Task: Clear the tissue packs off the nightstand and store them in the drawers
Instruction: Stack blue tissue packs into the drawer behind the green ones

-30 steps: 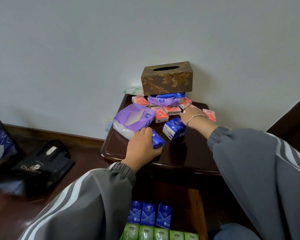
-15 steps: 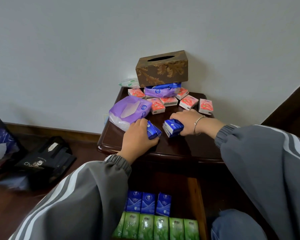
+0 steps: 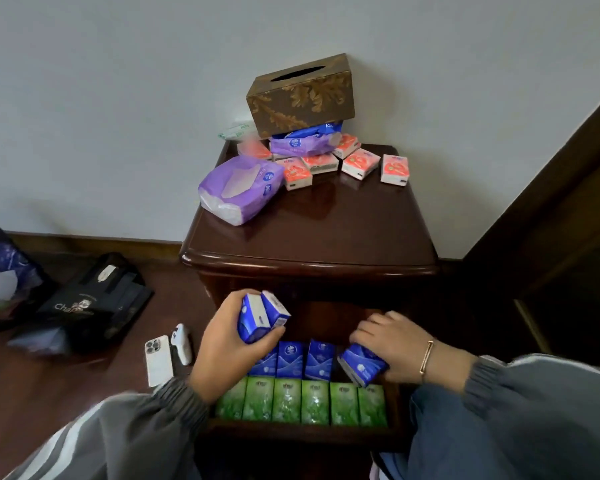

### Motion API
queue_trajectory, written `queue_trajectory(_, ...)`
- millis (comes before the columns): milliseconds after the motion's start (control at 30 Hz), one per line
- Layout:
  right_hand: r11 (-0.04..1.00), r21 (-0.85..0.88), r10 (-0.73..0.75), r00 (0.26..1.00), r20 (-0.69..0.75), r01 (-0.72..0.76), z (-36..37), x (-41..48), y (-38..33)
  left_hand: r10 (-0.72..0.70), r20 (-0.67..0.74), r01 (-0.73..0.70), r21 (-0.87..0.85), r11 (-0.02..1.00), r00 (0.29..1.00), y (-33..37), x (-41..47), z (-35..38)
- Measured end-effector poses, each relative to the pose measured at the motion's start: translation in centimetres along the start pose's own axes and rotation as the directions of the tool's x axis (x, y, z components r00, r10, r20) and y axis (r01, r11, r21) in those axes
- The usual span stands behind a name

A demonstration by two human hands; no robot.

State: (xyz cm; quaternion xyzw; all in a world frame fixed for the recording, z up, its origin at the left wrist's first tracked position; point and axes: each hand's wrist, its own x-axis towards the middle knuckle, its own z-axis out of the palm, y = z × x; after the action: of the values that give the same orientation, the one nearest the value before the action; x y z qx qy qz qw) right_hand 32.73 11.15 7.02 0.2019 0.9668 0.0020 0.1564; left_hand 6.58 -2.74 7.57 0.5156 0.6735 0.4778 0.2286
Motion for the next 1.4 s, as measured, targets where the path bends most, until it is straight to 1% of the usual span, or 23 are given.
queue_trajectory(67, 0.994, -0.105, 0.004, 0.994, 0.112, 0.007, 2.8, 1.5, -0.4, -0.088, 0.026, 0.088, -0.01, 0.996, 0.996, -1.7, -1.9, 1.2)
queue_trajectory(133, 0.985, -0.17, 0.001, 0.988, 0.151, 0.025, 4.6, 3.2, 0.0, -0.165, 0.018, 0.165, -0.01, 0.986, 0.986, -3.3, -3.2, 2.3)
queue_trajectory(167, 0.981, -0.189, -0.003, 0.986, 0.167, 0.035, 5.3, 4.0, 0.2, -0.194, 0.015, 0.194, -0.007, 0.981, 0.981, -3.9, -3.6, 2.6)
queue_trajectory(267, 0.958, -0.279, -0.034, 0.993, 0.111, 0.064, 6.7, 6.2, 0.8, -0.258, 0.003, 0.258, 0.003, 0.966, 0.966, -5.5, -3.9, 3.1)
queue_trajectory(367, 0.937, -0.305, -0.115, 0.976, 0.187, 0.169, 8.2, 7.4, 0.8, -0.29, -0.013, 0.29, 0.007, 0.957, 0.957, -6.7, -3.5, 3.1)
queue_trajectory(467, 0.951, -0.25, -0.144, 0.975, 0.169, 0.184, 9.3, 7.6, 0.5, -0.331, -0.003, 0.331, 0.002, 0.944, 0.944, -7.6, -3.1, 3.1)
queue_trajectory(500, 0.967, -0.206, -0.118, 0.98, 0.157, 0.149, 9.9, 7.8, 0.7, -0.344, 0.004, 0.344, -0.003, 0.939, 0.939, -7.9, -3.0, 3.2)
queue_trajectory(533, 0.987, -0.131, -0.066, 0.982, 0.177, 0.09, 10.7, 7.9, 1.1, -0.354, 0.007, 0.354, -0.008, 0.935, 0.935, -8.2, -2.9, 3.2)
queue_trajectory(600, 0.982, 0.11, 0.112, 0.941, 0.321, -0.154, 10.4, 7.6, 1.4, -0.364, 0.0, 0.364, -0.016, 0.931, 0.932, -8.4, -2.6, 3.3)
queue_trajectory(667, 0.858, 0.342, 0.265, 0.901, 0.343, -0.382, 10.3, 7.6, 2.0, -0.37, -0.009, 0.37, -0.026, 0.929, 0.929, -8.6, -2.3, 3.4)
queue_trajectory(733, 0.685, 0.481, 0.385, 0.833, 0.398, -0.547, 9.6, 7.9, 2.2, -0.379, -0.009, 0.379, -0.028, 0.925, 0.925, -8.7, -2.2, 3.5)
queue_trajectory(833, 0.474, 0.5, 0.481, 0.689, 0.542, -0.725, 9.3, 8.9, 2.3, -0.38, -0.004, 0.38, -0.021, 0.925, 0.925, -8.6, -2.1, 3.7)
queue_trajectory(900, 0.331, 0.497, 0.463, 0.597, 0.655, -0.802, 9.3, 9.6, 1.7, -0.386, 0.007, 0.386, -0.023, 0.922, 0.923, -8.5, -2.2, 3.7)
queue_trajectory(933, 0.257, 0.523, 0.428, 0.581, 0.692, -0.813, 9.4, 9.8, 1.2, -0.392, 0.012, 0.392, -0.024, 0.92, 0.92, -8.5, -2.2, 3.6)
queue_trajectory(1000, 0.162, 0.579, 0.345, 0.596, 0.725, -0.799, 9.5, 10.3, 0.2, -0.404, 0.013, 0.404, -0.033, 0.914, 0.915, -8.5, -2.3, 3.5)
queue_trajectory(1067, 0.135, 0.604, 0.274, 0.615, 0.739, -0.786, 9.2, 10.3, -0.3, -0.416, 0.004, 0.415, -0.047, 0.908, 0.91, -8.5, -2.3, 3.4)
queue_trajectory(1133, 0.098, 0.608, 0.252, 0.611, 0.751, -0.788, 8.9, 10.2, 0.0, -0.424, 0.0, 0.423, -0.056, 0.904, 0.906, -8.5, -2.3, 3.3)
queue_trajectory(1167, 0.127, 0.609, 0.27, 0.618, 0.738, -0.783, 8.7, 10.2, 0.3, -0.426, 0.002, 0.425, -0.057, 0.903, 0.905, -8.4, -2.3, 3.3)
queue_trajectory(1200, 0.213, 0.605, 0.308, 0.64, 0.704, -0.767, 8.5, 10.2, 0.5, -0.426, 0.004, 0.426, -0.055, 0.903, 0.905, -8.4, -2.3, 3.3)
queue_trajectory(1233, 0.316, 0.599, 0.352, 0.677, 0.646, -0.736, 8.1, 10.3, 0.5, -0.425, 0.007, 0.425, -0.053, 0.904, 0.905, -8.4, -2.2, 3.3)
queue_trajectory(1267, 0.386, 0.617, 0.38, 0.728, 0.571, -0.686, 7.9, 10.4, 0.4, -0.423, 0.01, 0.423, -0.051, 0.905, 0.906, -8.4, -2.2, 3.4)
queue_trajectory(1333, 0.431, 0.681, 0.384, 0.803, 0.455, -0.592, 7.7, 11.0, -0.3, -0.422, 0.019, 0.423, -0.041, 0.905, 0.906, -8.4, -2.2, 3.4)
queue_trajectory(1400, 0.453, 0.704, 0.329, 0.836, 0.438, -0.547, 7.9, 11.6, -1.3, -0.425, 0.025, 0.426, -0.033, 0.904, 0.905, -8.5, -2.3, 3.4)
